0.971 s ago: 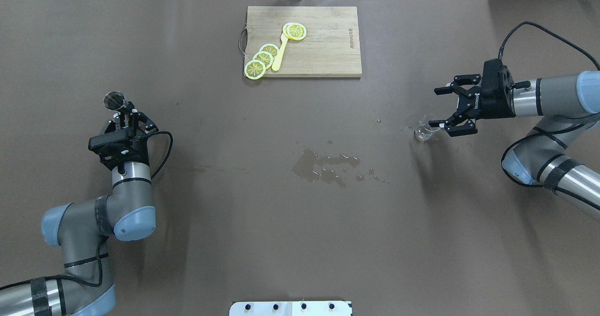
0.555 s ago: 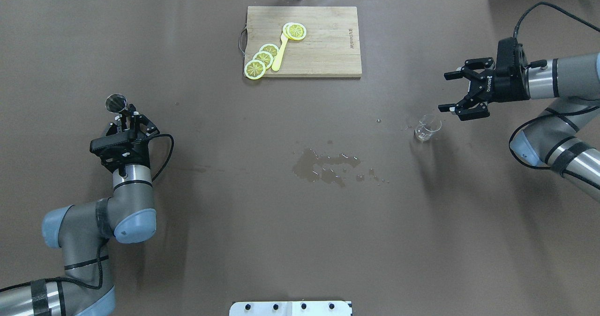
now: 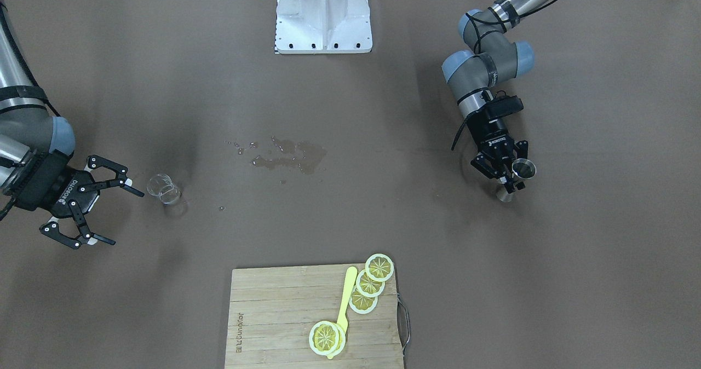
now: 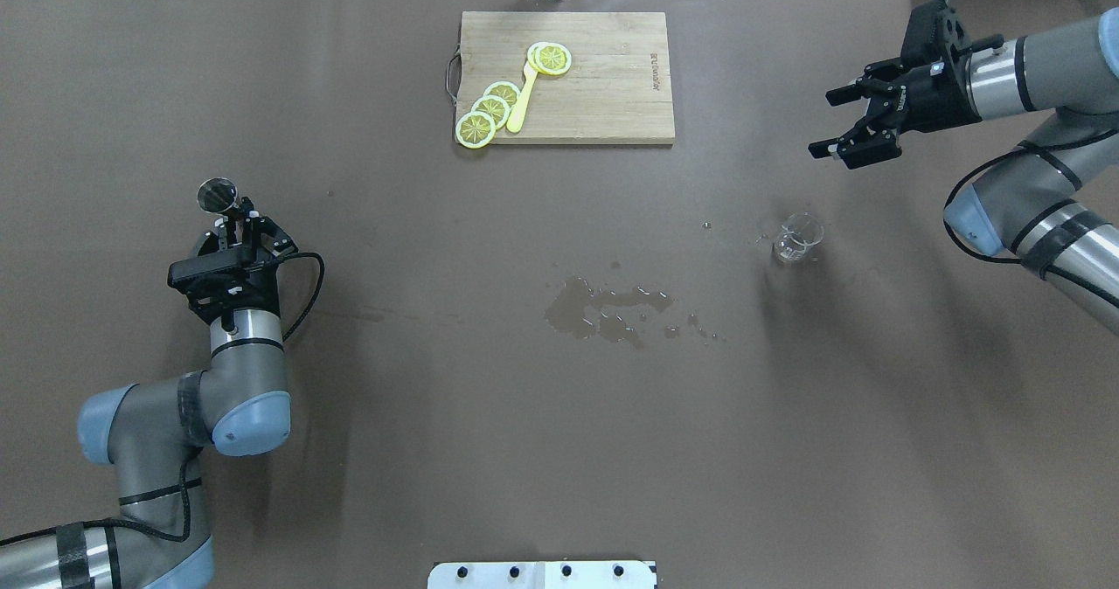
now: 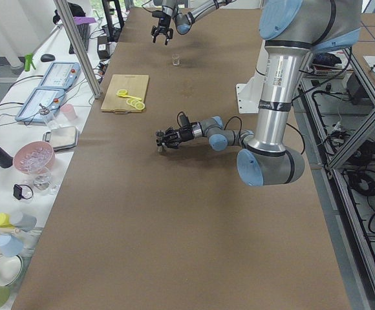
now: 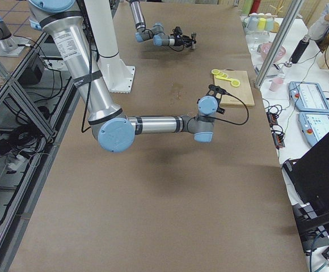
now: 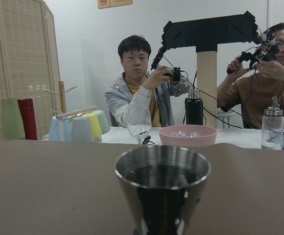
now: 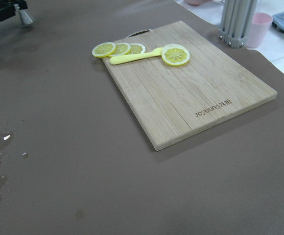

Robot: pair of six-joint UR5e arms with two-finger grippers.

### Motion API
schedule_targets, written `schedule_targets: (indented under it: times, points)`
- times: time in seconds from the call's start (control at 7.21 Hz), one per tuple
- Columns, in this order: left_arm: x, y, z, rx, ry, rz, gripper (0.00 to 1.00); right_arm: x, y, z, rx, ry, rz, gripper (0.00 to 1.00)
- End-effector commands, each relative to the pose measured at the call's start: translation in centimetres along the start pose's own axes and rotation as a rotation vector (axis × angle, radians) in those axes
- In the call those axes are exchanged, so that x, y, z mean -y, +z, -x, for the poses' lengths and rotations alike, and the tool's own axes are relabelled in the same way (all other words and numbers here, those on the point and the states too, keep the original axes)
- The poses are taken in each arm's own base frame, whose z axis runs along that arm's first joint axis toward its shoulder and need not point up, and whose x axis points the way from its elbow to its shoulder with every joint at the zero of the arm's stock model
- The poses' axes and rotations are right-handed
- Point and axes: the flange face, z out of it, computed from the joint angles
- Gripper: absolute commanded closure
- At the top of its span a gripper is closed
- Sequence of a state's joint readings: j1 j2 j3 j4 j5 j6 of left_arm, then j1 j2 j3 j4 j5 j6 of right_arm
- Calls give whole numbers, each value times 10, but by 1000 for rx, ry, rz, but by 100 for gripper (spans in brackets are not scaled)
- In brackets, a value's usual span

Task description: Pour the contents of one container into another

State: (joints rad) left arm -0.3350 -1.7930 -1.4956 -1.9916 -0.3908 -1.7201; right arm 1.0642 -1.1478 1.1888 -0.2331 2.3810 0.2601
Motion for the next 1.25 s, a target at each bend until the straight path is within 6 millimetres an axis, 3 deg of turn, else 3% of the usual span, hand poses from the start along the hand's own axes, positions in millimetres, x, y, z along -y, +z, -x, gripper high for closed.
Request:
schedule_targets:
  times: [0.0, 0.14, 0.28, 0.55, 0.97, 1.11]
  points:
    - [-1, -2, 0, -2, 2, 4, 100, 36, -3, -9, -74, 232, 199, 0]
    - [-1, -2, 0, -2, 2, 4, 91, 41, -9, -17, -112, 339, 284, 0]
    - [-1, -2, 0, -2, 2, 6, 86, 32, -16, -32, -163, 470, 386, 0]
    - [0, -3, 0, -3, 1, 7, 61, 3, -35, -58, -252, 738, 583, 0]
    - [0, -5, 0, -7, 1, 11, 50, -28, -101, -97, -447, 967, 724, 0]
    - [0, -6, 0, -7, -1, 11, 46, -54, -122, -108, -516, 992, 749, 0]
